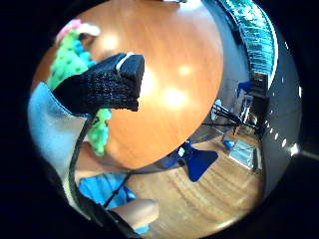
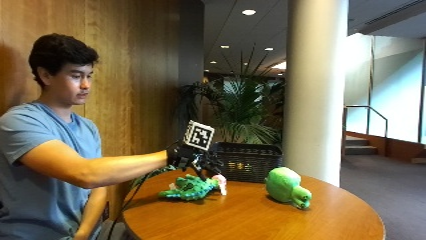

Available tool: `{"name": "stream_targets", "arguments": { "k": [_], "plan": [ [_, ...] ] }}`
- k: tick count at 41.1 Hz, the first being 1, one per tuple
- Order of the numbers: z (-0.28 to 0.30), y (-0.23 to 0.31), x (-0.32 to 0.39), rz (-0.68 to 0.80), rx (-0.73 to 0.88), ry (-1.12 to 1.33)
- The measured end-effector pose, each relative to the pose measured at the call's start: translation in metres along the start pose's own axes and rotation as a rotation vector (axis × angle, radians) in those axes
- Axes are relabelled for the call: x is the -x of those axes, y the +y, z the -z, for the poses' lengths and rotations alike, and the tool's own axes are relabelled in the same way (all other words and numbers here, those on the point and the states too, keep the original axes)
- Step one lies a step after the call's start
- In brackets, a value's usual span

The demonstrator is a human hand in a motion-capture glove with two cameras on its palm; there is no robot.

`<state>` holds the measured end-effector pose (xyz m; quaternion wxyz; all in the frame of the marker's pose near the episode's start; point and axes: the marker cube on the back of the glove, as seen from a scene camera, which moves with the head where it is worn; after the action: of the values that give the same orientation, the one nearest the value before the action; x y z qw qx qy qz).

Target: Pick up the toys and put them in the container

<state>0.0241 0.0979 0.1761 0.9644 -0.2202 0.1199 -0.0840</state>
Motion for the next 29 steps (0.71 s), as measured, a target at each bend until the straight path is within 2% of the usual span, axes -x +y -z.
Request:
{"name": "stream_targets", "arguments": {
  "k": [2, 4, 15, 29],
  "plan": [
    [-0.012, 0.003, 0.0, 0.104, 0.028, 0.003],
    [-0.023, 0.002, 0.002, 0.135, 0.053, 0.009],
    [-0.083, -0.018, 0.015, 0.089, 0.21, -0.051],
    [-0.089, -0.024, 0.026, 0.025, 0.164, -0.169]
  ]
}}
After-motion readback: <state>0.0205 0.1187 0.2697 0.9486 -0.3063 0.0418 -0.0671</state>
